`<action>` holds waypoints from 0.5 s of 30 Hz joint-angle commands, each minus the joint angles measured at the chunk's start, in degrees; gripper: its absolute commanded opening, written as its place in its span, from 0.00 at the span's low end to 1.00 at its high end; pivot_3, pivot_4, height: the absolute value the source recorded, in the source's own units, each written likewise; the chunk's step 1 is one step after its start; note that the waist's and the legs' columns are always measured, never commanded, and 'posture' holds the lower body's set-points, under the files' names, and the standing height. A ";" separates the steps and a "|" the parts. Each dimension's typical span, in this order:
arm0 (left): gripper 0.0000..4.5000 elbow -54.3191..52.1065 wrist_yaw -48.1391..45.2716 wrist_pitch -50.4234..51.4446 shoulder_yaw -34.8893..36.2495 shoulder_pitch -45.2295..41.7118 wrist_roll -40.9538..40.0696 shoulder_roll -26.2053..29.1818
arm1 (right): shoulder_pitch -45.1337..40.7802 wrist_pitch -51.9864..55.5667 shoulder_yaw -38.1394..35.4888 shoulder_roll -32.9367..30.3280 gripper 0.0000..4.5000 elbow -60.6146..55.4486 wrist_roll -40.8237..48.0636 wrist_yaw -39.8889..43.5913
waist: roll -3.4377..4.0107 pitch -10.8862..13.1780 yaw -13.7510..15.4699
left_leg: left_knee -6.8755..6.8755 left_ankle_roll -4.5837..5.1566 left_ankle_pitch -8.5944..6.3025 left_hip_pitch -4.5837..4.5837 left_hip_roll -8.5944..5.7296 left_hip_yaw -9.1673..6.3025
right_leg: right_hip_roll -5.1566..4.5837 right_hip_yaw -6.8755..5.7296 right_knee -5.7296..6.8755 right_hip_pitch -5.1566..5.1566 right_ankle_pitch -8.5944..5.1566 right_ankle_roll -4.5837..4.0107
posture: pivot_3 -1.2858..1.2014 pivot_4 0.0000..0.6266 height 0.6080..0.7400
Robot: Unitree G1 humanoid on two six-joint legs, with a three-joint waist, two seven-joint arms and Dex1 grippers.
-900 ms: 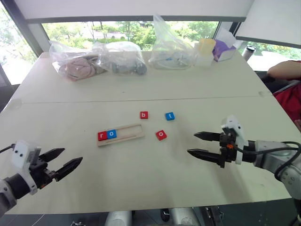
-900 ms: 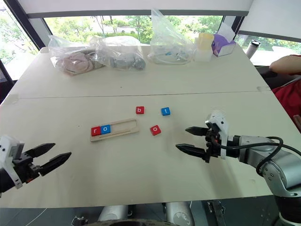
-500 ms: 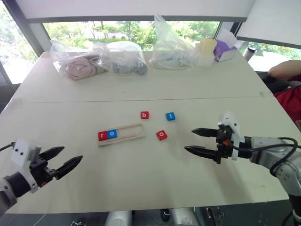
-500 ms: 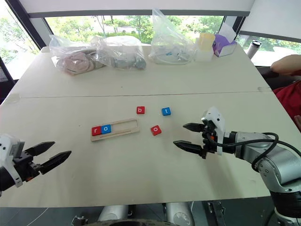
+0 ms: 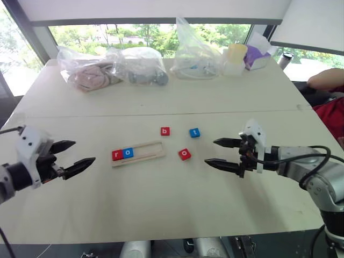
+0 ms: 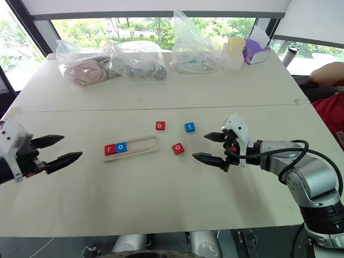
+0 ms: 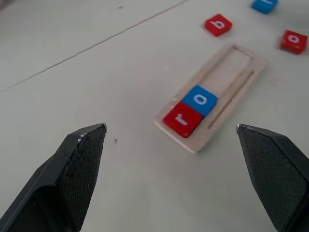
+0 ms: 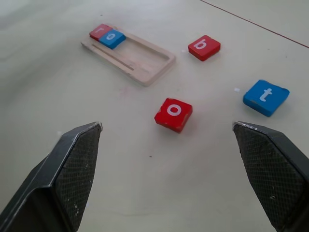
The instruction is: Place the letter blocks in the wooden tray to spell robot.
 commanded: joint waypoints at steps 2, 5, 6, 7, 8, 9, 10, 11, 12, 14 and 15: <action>1.00 11.18 -7.66 -10.31 -16.85 -13.22 10.63 2.82 | -1.79 3.74 0.15 1.68 0.99 -6.49 5.01 -1.76 | 0.06 0.03 0.30 | 0.02 0.00 0.01 -0.01 -0.04 -0.03 | 0.05 -0.01 0.12 -0.04 0.00 0.00 | 0.52 0.24 1.00; 1.00 18.22 -12.43 -17.10 -25.33 -19.37 16.99 2.10 | -2.10 5.92 1.02 2.69 0.99 -9.65 7.21 -3.03 | 0.10 0.06 0.07 | 0.04 0.01 0.01 0.00 -0.02 -0.04 | 0.09 -0.01 0.23 -0.07 -0.01 0.00 | 0.52 0.24 1.00; 1.00 20.93 -14.08 -19.27 -27.81 -21.31 18.63 1.32 | -2.00 6.37 1.23 2.98 0.99 -10.66 7.85 -3.51 | 0.10 0.06 -0.14 | 0.04 0.01 0.01 -0.01 -0.02 -0.02 | 0.08 -0.01 0.24 -0.07 0.00 -0.01 | 0.52 0.24 1.00; 1.00 23.76 -15.70 -21.28 -30.03 -23.26 20.07 0.49 | -1.89 6.68 1.58 3.26 0.99 -11.59 8.29 -3.93 | 0.10 0.06 -0.17 | 0.02 0.01 0.01 -0.02 0.00 0.03 | 0.06 0.02 0.23 -0.11 0.02 -0.02 | 0.52 0.24 1.00; 1.00 26.53 -17.22 -23.24 -31.93 -25.11 21.39 -0.37 | -1.75 6.75 2.06 3.48 0.99 -12.33 8.34 -4.33 | 0.10 0.06 -0.11 | 0.02 0.01 0.01 -0.03 -0.01 0.07 | 0.06 0.03 0.24 -0.13 0.04 -0.05 | 0.52 0.24 1.00; 1.00 29.12 -18.52 -25.02 -33.54 -26.90 22.58 -1.29 | -1.55 6.70 2.51 3.69 0.99 -12.83 8.17 -4.73 | 0.07 0.06 -0.09 | 0.02 0.01 0.01 -0.03 -0.01 0.07 | 0.06 0.04 0.25 -0.14 0.06 -0.07 | 0.52 0.24 1.00; 1.00 31.77 -19.85 -26.52 -34.89 -28.82 23.52 -2.30 | -1.34 6.63 3.07 4.05 0.99 -13.24 7.92 -5.28 | 0.08 0.06 -0.01 | 0.02 0.01 0.01 -0.06 0.00 0.06 | 0.07 0.04 0.26 -0.16 0.07 -0.06 | 0.52 0.24 1.00; 1.00 34.24 -21.04 -27.85 -36.03 -30.63 24.30 -3.36 | -1.04 6.34 3.64 4.29 0.99 -13.57 7.48 -5.70 | 0.05 0.07 0.03 | 0.03 0.02 0.01 -0.06 -0.01 0.06 | 0.06 0.04 0.28 -0.16 0.07 -0.06 | 0.52 0.24 1.00; 1.00 36.67 -22.05 -29.22 -37.01 -32.36 25.11 -4.39 | -0.79 6.04 4.23 4.47 0.99 -13.84 6.98 -6.08 | 0.05 0.07 0.07 | 0.07 0.02 0.01 -0.07 -0.02 0.05 | 0.06 0.04 0.35 -0.18 0.07 -0.06 | 0.52 0.24 1.00; 1.00 42.19 -23.77 -32.48 -39.06 -35.89 27.34 -6.58 | -0.24 5.53 5.08 4.69 0.99 -14.21 6.23 -6.69 | 0.04 0.07 0.21 | 0.16 0.02 0.01 -0.07 -0.04 0.04 | 0.06 0.03 0.46 -0.17 0.05 -0.04 | 0.52 0.24 1.00; 1.00 44.38 -24.64 -33.75 -39.82 -37.19 28.21 -7.41 | -0.05 5.35 5.30 4.72 0.99 -14.29 6.02 -6.89 | 0.04 0.07 0.23 | 0.19 0.02 0.01 -0.07 -0.04 0.03 | 0.05 0.03 0.50 -0.18 0.03 -0.01 | 0.52 0.24 1.00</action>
